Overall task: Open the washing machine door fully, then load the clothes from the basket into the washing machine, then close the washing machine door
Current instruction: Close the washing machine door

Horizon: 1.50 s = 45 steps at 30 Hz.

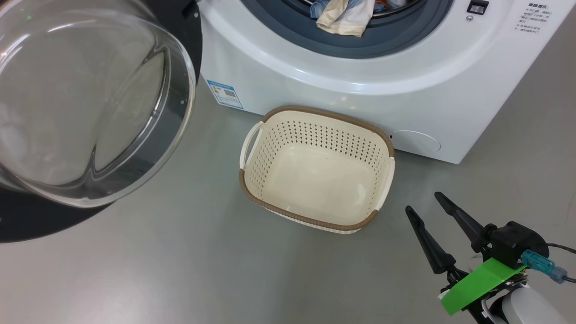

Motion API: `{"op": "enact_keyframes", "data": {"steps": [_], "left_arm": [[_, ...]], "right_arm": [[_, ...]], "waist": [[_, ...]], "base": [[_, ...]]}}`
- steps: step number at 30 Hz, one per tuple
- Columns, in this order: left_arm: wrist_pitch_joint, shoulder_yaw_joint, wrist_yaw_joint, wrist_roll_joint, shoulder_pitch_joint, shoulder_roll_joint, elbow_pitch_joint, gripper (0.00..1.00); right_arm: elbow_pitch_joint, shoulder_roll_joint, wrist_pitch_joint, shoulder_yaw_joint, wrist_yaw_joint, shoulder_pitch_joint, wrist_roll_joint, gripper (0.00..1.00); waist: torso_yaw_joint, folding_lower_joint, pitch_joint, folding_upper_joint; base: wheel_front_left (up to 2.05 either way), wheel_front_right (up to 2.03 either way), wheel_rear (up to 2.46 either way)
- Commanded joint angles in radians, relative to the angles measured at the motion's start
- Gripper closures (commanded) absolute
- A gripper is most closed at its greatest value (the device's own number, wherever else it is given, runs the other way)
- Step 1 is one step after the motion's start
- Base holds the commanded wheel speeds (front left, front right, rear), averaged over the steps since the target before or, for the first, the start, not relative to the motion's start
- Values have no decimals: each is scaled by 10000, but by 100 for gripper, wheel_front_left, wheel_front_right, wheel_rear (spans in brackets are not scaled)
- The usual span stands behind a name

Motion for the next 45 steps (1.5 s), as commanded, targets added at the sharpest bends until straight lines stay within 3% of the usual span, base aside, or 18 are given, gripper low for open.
{"op": "enact_keyframes", "data": {"steps": [1, 34, 45], "left_arm": [[253, 58, -29, -26, -53, 444, -274, 100], [2797, -1024, -29, -1168, 1217, -74, -4096, 100], [3465, -1462, -29, -1368, 1468, -399, -5689, 100]], "right_arm": [[-223, -2, -49, 212, 14, -115, 27, 0], [-163, 486, -49, -299, 14, 390, 3, 0], [-161, 666, -49, -517, 14, 557, -11, 0]], "waist": [[-14, 0, -24, 0], [92, 0, -872, 0], [-176, 0, -1145, 0]], "base": [[0, 0, 0], [0, 0, 0], [0, 0, 0]]}}
